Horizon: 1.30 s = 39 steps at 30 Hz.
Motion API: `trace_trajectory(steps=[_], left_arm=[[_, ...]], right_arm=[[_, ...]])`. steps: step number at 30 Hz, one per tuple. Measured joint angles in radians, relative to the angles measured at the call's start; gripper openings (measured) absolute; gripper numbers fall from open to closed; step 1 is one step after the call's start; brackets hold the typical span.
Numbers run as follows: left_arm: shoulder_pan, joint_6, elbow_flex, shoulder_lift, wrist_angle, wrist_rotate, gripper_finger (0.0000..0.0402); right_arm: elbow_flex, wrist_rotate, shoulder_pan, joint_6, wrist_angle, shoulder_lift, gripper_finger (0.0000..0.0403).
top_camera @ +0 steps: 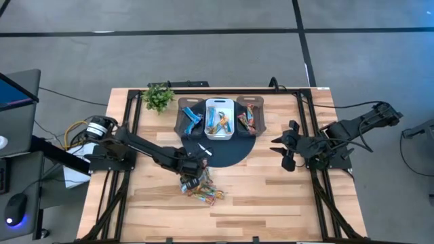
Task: Pick and place Granola Bars by type
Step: Put the blue granola bar into the left black bin
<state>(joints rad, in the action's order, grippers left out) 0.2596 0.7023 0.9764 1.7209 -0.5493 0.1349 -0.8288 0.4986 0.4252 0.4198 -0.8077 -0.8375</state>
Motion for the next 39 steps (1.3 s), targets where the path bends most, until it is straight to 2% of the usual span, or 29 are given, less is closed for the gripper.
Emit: trace_trajectory(steps=[13, 16, 25, 33, 39], left_arm=[[0.000, 0.019, 0.000, 0.017, -0.021, 0.009, 0.0137], [0.000, 0.019, 0.000, 0.017, -0.020, 0.008, 0.0120], [0.000, 0.037, 0.001, 0.015, -0.019, 0.001, 0.0035], [-0.015, 0.074, 0.004, 0.014, -0.010, 0.001, 0.0028], [-0.016, 0.071, 0.050, 0.014, -0.014, 0.001, 0.0019]], right_arm=[[0.000, -0.001, 0.000, 0.000, 0.000, 0.000, 0.0124], [0.000, -0.001, 0.000, 0.000, 0.000, 0.000, 0.0124], [0.000, -0.001, 0.000, 0.000, 0.000, 0.000, 0.0124], [0.000, -0.001, 0.000, 0.000, 0.000, 0.000, 0.0124], [0.000, 0.000, 0.000, 0.000, 0.000, 0.000, 0.0124]])
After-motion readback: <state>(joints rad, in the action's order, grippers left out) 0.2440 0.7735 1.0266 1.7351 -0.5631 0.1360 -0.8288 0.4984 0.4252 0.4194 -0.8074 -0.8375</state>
